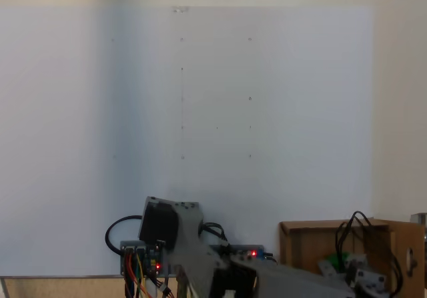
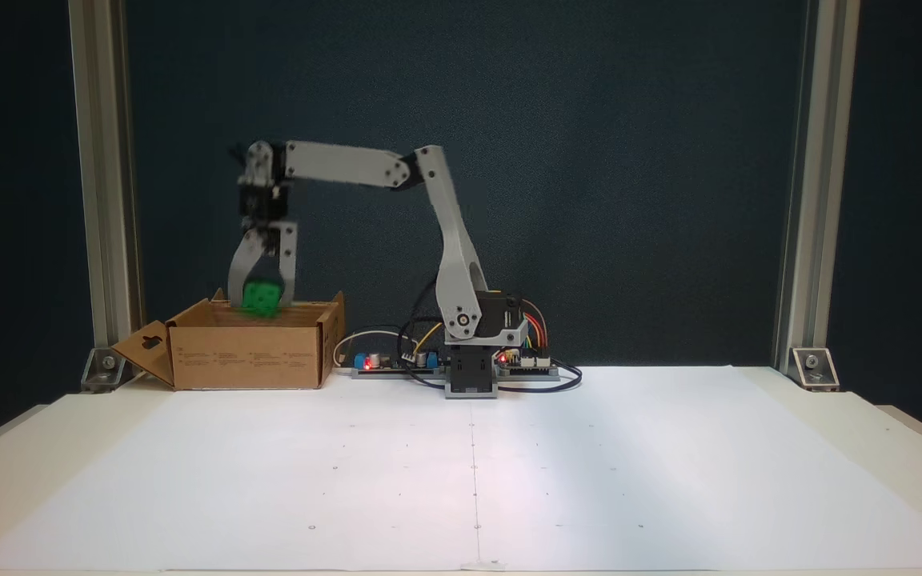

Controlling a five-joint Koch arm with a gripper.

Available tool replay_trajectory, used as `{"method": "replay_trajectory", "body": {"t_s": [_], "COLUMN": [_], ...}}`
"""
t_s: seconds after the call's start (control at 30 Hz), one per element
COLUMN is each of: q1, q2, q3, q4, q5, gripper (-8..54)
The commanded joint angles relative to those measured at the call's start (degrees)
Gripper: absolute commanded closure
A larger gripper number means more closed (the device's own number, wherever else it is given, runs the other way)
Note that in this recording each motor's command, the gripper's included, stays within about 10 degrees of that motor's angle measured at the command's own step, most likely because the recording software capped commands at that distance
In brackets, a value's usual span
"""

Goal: Grasp a green dice and put it in the bin.

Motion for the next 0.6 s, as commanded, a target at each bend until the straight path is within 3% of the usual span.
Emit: {"method": "replay_trajectory", "body": {"t_s": [0.0,0.13,0.57], "q1": [0.18,0.26,-1.05], "q2": [0.18,-1.58,0.09], "q3": [-2.90,0.09,3.16], "q4": [-4.48,-13.10,-9.76], "q5": [-4.48,-4.48,-4.48], "gripper": [34.0,34.0,34.0]}}
